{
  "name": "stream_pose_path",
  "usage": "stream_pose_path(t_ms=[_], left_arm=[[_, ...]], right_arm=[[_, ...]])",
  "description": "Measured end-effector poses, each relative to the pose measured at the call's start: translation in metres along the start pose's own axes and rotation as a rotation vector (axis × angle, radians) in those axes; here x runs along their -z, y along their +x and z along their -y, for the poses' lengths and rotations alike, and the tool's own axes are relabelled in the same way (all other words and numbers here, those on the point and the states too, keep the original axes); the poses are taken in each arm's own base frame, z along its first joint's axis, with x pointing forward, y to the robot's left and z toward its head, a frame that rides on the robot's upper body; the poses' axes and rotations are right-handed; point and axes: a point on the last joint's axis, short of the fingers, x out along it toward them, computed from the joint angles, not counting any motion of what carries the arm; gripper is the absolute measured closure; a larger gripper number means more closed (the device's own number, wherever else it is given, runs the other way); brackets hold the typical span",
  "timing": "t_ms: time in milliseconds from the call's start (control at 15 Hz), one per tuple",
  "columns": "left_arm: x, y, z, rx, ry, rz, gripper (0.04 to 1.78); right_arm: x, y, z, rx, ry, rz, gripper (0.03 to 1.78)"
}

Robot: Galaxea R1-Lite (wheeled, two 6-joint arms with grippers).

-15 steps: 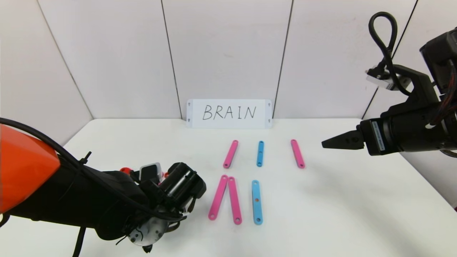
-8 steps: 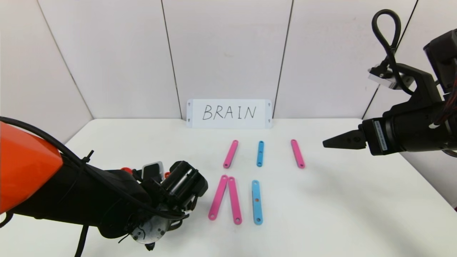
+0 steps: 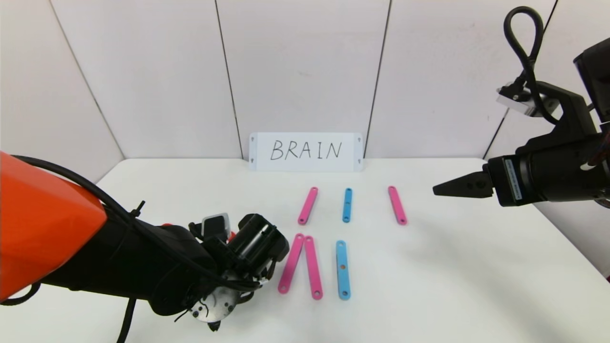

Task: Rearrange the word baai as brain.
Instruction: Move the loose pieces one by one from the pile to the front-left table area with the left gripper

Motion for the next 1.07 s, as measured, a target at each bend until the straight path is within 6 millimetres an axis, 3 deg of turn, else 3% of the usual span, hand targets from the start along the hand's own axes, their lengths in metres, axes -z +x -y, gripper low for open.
stream_pose_path(t_ms=[533,1067], left_arm=[[0.0,0.0,0.0,-0.001,0.004,-0.001,0.1],[-0.01,-0.021,-0.008,0.041,0.018,0.035,0.1]], right_arm=[[0.0,-0.001,0.0,0.001,0.0,0.002,0.08],[0.0,0.0,0.0,0.001,0.0,0.0,0.08]])
